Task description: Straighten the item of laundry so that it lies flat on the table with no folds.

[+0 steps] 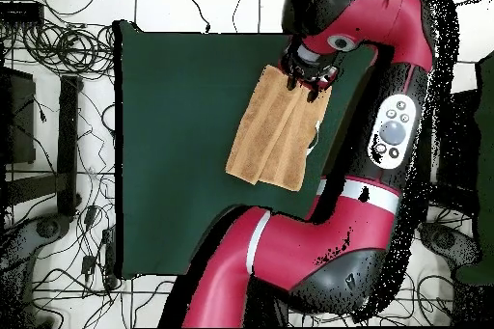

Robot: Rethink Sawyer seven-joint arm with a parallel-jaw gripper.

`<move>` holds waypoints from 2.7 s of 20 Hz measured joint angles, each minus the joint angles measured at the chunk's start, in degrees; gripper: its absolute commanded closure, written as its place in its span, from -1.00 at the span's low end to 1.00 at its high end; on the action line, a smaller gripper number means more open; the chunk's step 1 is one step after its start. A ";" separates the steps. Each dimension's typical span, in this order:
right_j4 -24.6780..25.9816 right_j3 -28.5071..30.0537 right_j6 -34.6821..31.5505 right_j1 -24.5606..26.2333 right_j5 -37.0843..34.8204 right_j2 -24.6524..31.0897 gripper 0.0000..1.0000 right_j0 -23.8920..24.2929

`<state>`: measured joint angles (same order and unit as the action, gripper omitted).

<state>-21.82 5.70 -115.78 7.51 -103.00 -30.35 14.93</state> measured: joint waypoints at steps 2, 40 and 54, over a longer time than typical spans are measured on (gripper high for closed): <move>0.00 -0.60 1.32 0.52 0.00 -0.54 -1.00 0.57; -16.18 -5.07 1.94 16.94 11.38 -10.26 -1.00 1.04; -30.12 -5.09 1.94 17.72 11.13 -16.04 -1.00 0.17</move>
<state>-51.94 0.61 -113.83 25.24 -91.87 -46.39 15.10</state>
